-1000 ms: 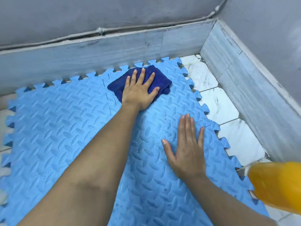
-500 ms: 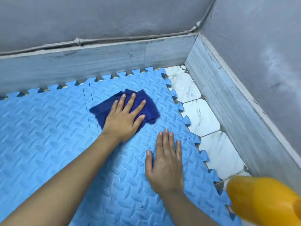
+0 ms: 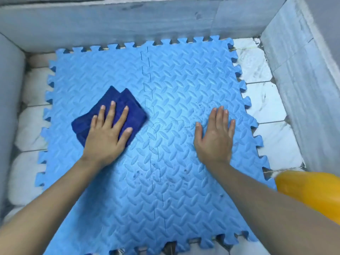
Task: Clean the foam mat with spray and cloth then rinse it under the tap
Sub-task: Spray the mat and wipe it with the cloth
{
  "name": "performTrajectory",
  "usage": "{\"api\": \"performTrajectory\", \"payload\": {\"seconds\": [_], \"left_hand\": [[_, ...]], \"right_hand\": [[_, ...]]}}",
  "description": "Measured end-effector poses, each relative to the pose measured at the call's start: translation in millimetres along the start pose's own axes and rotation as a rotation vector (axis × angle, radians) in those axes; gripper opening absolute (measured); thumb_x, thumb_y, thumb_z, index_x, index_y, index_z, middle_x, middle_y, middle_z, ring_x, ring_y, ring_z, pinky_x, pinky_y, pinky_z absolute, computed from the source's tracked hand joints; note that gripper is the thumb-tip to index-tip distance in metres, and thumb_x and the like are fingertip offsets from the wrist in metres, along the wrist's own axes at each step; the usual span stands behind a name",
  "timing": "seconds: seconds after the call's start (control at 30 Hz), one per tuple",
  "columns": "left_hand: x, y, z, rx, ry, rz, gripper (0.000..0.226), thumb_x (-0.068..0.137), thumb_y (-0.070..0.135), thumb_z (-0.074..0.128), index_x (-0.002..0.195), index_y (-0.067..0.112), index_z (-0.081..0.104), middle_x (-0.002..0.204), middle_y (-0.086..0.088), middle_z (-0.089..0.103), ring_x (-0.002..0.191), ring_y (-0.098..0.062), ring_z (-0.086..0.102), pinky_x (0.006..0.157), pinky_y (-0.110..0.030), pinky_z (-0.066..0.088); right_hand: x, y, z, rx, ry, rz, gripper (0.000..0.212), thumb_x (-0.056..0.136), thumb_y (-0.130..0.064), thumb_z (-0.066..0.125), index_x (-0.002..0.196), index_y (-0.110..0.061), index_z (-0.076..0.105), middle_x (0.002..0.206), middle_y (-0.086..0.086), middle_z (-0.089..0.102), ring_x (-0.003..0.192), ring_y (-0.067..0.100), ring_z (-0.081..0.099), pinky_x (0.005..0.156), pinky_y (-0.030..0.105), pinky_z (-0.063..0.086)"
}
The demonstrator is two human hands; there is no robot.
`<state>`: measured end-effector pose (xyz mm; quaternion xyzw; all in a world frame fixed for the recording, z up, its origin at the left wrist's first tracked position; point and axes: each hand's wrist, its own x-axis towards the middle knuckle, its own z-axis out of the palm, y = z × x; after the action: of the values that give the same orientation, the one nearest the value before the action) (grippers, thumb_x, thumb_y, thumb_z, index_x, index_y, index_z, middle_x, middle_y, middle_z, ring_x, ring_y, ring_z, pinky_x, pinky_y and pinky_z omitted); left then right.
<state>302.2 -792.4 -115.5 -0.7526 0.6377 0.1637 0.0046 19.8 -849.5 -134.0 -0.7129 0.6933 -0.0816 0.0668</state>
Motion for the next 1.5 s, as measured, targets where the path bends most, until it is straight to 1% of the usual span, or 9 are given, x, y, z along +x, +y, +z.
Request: {"api": "performTrajectory", "payload": {"seconds": [0.2,0.4,0.47,0.7,0.77,0.9,1.03,1.3,1.5], "left_hand": [[-103.9,83.6,49.3,0.053,-0.049,0.404,0.055,0.099,0.050,0.019,0.152,0.035,0.016,0.161,-0.002,0.009,0.148,-0.028,0.008,0.116,-0.048,0.010],[-20.5,-57.2,4.5,0.016,0.081,-0.160,0.061,0.095,0.056,0.008,0.152,0.036,0.003,0.162,-0.002,-0.004,0.148,-0.025,0.000,0.119,-0.046,0.004],[-42.1,-81.0,-0.1,0.003,0.056,-0.200,0.063,0.094,0.058,0.006,0.153,0.034,0.003,0.162,-0.002,-0.005,0.148,-0.027,-0.002,0.119,-0.047,0.004],[-201.1,15.2,65.6,0.214,-0.099,0.669,0.061,0.093,0.059,0.036,0.148,0.034,0.032,0.153,-0.007,0.035,0.143,-0.031,0.023,0.109,-0.045,0.021],[-177.7,29.6,65.5,0.174,-0.017,0.671,0.059,0.094,0.057,0.034,0.148,0.035,0.031,0.155,-0.004,0.031,0.143,-0.027,0.025,0.110,-0.043,0.021],[-105.4,15.9,38.5,0.088,0.069,0.332,0.058,0.096,0.056,0.014,0.151,0.037,0.014,0.160,0.000,0.011,0.146,-0.025,0.018,0.116,-0.040,0.011],[-56.5,-0.5,19.7,0.012,0.052,0.110,0.068,0.087,0.064,-0.005,0.150,0.039,-0.005,0.159,0.003,-0.011,0.147,-0.021,-0.009,0.118,-0.040,-0.002],[-129.8,93.3,55.5,0.171,-0.112,0.943,0.060,0.094,0.053,0.037,0.149,0.029,0.031,0.157,-0.007,0.026,0.144,-0.029,0.023,0.109,-0.045,0.022],[-4.3,170.2,54.8,0.104,-0.036,0.801,0.058,0.096,0.055,0.012,0.152,0.038,0.010,0.161,0.003,0.003,0.148,-0.022,0.002,0.117,-0.040,0.001]], "right_hand": [[0.3,2.3,-0.8,0.002,-0.020,-0.025,0.070,0.100,-0.045,0.024,0.152,0.000,0.020,0.162,0.016,0.015,0.151,0.026,0.007,0.122,0.048,0.002],[-1.0,2.0,0.2,0.014,-0.003,-0.027,0.067,0.102,-0.043,0.029,0.153,-0.001,0.018,0.162,0.015,0.013,0.151,0.024,0.004,0.122,0.045,-0.002],[-0.9,1.6,-0.5,0.016,0.000,-0.023,0.067,0.102,-0.043,0.029,0.153,-0.001,0.018,0.162,0.015,0.013,0.151,0.024,0.004,0.122,0.045,-0.002],[-3.0,4.0,-9.4,0.090,-0.055,-0.048,0.064,0.103,-0.042,0.034,0.153,-0.004,0.022,0.162,0.014,0.014,0.151,0.025,0.003,0.122,0.045,-0.004],[-12.9,9.1,-20.9,0.156,-0.140,-0.125,0.060,0.103,-0.038,0.035,0.154,-0.009,0.021,0.164,0.009,0.011,0.151,0.020,-0.001,0.122,0.043,-0.007],[-82.9,49.7,-40.3,0.013,-0.164,-0.328,0.061,0.102,-0.047,0.025,0.154,-0.015,0.023,0.163,0.003,0.012,0.151,0.017,-0.001,0.122,0.040,-0.007],[-153.0,117.9,-46.7,-0.053,-0.155,-0.149,0.070,0.101,-0.058,0.017,0.154,-0.013,0.026,0.163,0.003,0.012,0.151,0.017,0.004,0.121,0.039,0.002],[-157.3,157.0,-52.7,0.061,-0.132,-0.203,0.056,0.104,-0.039,0.025,0.151,-0.009,0.030,0.161,0.003,0.023,0.150,0.020,0.016,0.121,0.037,0.016],[-155.2,162.4,-47.1,0.046,-0.109,-0.219,0.063,0.101,-0.044,0.030,0.152,-0.005,0.028,0.161,0.008,0.023,0.150,0.022,0.016,0.121,0.040,0.018]]}}
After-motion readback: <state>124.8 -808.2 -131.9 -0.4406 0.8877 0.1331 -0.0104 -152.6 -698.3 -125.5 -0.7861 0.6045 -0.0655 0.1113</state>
